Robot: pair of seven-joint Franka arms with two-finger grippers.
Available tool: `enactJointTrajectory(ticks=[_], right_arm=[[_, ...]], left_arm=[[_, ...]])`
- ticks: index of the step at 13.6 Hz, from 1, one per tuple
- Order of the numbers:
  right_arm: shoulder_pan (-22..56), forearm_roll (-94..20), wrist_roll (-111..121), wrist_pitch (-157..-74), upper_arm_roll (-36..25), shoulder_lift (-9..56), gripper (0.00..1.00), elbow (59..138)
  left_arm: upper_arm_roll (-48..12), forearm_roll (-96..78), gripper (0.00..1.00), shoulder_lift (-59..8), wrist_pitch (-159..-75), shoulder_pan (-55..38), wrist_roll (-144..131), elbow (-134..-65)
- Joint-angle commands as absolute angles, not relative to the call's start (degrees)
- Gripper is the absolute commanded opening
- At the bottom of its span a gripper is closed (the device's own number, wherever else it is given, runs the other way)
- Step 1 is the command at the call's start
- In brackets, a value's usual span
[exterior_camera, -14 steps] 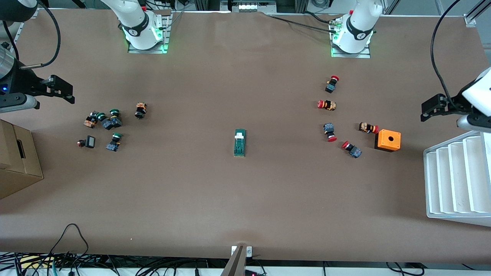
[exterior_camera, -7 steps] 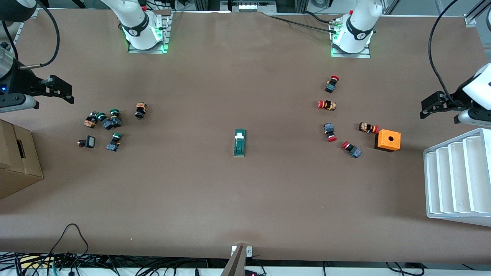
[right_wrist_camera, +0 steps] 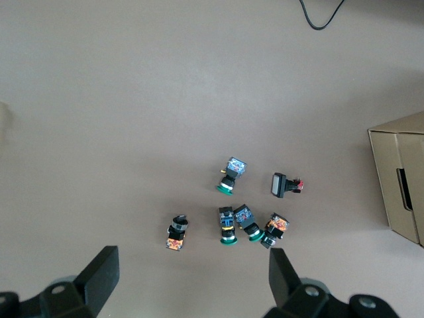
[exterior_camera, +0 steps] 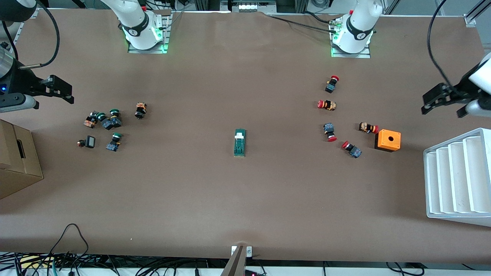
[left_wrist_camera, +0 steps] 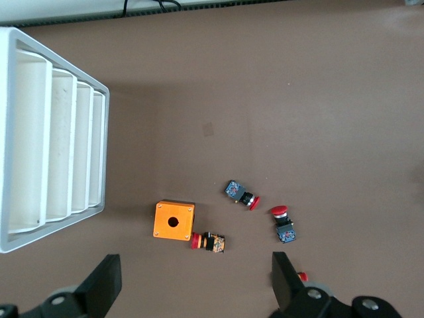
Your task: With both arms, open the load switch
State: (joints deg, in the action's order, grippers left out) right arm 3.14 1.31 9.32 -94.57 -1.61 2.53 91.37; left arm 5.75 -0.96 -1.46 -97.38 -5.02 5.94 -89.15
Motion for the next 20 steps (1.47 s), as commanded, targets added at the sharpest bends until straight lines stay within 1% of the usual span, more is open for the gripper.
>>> enactJointTrajectory(ticks=[1, 14, 16, 20], right_arm=[[2.90, 0.97, 10.37, -93.43, -1.67, 3.08, 1.00, 89.91], [2.72, 1.14, 10.37, -93.43, -1.67, 3.08, 1.00, 89.91], [2.73, 1.14, 10.20, -93.51, -1.67, 3.08, 1.00, 89.91], [2.72, 1.14, 10.20, -93.51, -1.67, 3.08, 1.00, 89.91]], left_arm=[[6.42, -1.93, 1.00, -2.12, -94.22, -5.63, 5.71, -84.46], [6.24, -1.93, 1.00, -1.76, -92.73, -5.01, 4.92, -84.81], [6.15, -1.93, 1.00, -2.11, -88.96, -5.01, 2.57, -84.46], [6.15, -1.85, 1.00, -2.20, -84.74, -5.18, 0.53, -83.68]])
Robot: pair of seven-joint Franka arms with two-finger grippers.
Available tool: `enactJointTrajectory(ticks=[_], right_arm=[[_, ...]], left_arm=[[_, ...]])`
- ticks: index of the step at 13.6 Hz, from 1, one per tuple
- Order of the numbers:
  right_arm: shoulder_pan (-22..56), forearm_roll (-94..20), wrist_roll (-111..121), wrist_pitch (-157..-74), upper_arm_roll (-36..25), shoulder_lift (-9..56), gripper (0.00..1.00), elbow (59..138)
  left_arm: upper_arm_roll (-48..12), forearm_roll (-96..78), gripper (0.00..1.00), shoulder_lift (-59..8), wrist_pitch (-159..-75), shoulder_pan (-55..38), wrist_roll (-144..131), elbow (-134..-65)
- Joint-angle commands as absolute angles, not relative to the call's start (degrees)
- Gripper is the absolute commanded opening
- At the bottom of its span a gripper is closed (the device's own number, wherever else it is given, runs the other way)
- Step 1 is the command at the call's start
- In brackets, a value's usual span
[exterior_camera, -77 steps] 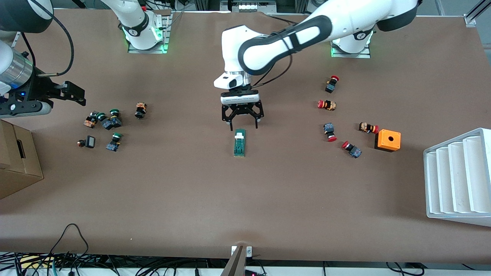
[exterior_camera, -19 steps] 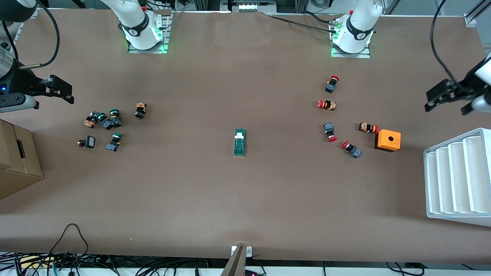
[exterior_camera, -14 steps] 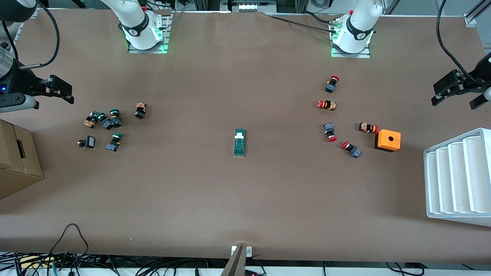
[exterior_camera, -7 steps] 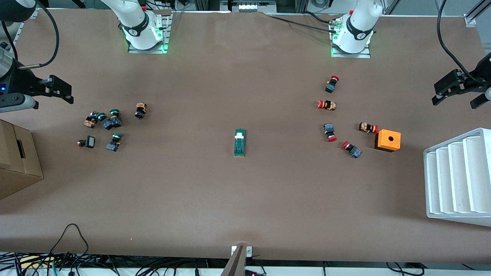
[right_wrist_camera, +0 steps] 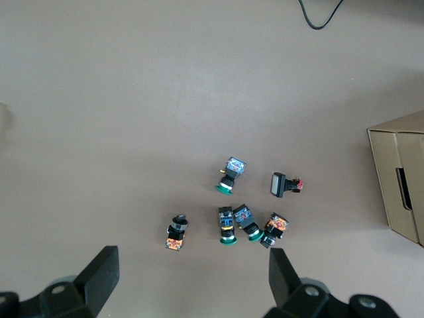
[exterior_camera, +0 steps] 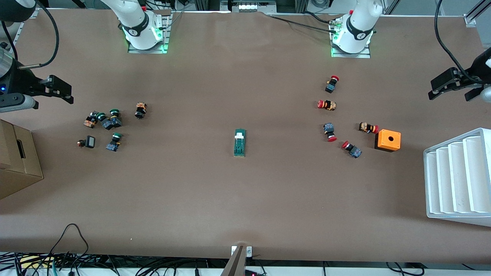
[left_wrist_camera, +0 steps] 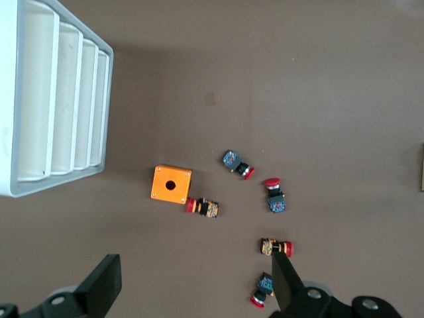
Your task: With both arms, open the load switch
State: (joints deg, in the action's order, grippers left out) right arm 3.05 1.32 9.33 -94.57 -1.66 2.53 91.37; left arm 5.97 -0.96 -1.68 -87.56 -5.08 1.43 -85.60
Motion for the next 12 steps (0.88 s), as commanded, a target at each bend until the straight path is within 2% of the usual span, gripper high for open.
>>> enactJointTrajectory(ticks=[1, 6, 12], right_arm=[[2.72, 1.14, 10.28, -93.52, -1.67, 3.08, 1.00, 89.91], [2.72, 1.14, 10.20, -93.52, -1.67, 3.08, 1.00, 89.91], [2.72, 1.05, 10.11, -93.87, -1.67, 3.08, 1.00, 89.91]], left_arm=[[6.07, -1.85, 1.00, -2.20, -83.33, -5.45, 0.09, -83.50], [3.78, -1.93, 1.00, -1.67, -80.77, -5.80, -2.99, -83.50], [4.39, -1.93, 1.00, -2.72, -80.95, -5.36, -1.93, -82.44]])
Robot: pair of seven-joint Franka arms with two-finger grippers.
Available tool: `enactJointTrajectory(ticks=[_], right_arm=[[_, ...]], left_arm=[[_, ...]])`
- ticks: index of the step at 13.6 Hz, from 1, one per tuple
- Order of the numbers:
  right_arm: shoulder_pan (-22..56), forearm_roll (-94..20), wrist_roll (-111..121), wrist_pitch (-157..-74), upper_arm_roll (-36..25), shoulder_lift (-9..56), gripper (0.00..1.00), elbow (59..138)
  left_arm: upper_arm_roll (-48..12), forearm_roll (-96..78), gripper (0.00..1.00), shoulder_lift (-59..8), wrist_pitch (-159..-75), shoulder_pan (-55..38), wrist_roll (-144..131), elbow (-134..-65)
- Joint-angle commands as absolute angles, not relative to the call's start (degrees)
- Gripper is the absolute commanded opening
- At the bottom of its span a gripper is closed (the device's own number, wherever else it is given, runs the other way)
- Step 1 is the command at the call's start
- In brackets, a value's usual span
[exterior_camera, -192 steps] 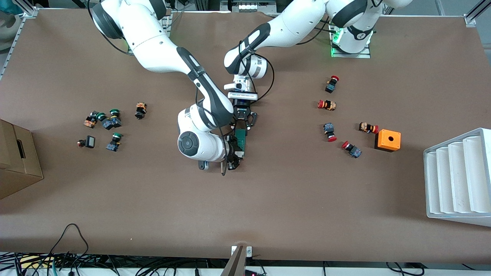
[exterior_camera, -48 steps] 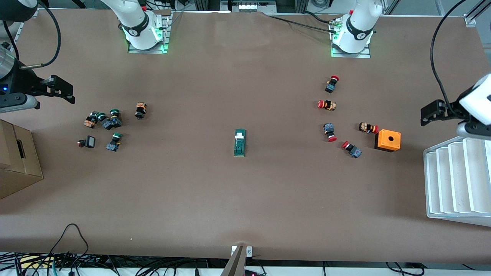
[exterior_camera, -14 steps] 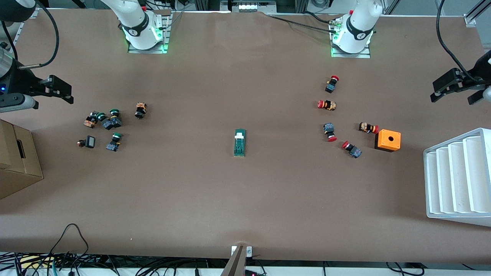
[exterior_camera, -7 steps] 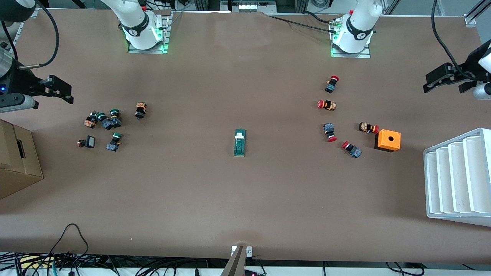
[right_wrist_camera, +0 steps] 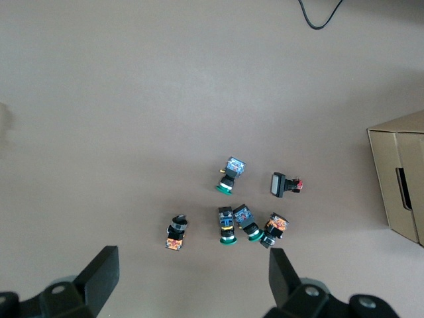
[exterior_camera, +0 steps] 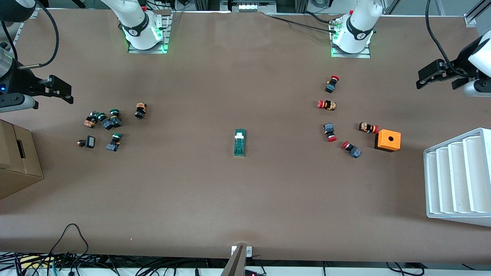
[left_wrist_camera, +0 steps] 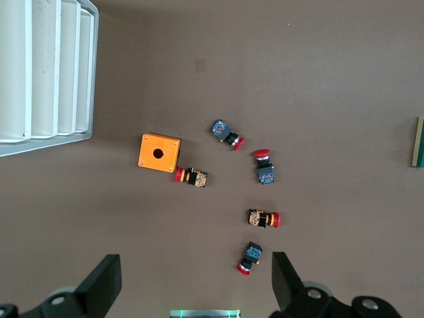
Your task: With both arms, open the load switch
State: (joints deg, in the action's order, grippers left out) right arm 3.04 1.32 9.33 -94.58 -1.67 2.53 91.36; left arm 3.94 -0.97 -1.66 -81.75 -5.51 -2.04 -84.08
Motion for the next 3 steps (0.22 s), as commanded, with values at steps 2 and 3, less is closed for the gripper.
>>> enactJointTrajectory(ticks=[2, 3], right_arm=[[2.55, 1.05, 10.37, -93.96, -1.67, 3.16, 1.00, 89.91], [2.55, 1.14, 10.37, -94.04, -1.67, 3.16, 1.00, 89.91]], left_arm=[[4.39, -2.11, 1.00, -3.16, -83.21, -5.10, -1.93, -83.23], [4.31, -2.11, 1.00, -3.16, -83.41, -5.10, -1.93, -83.23]])
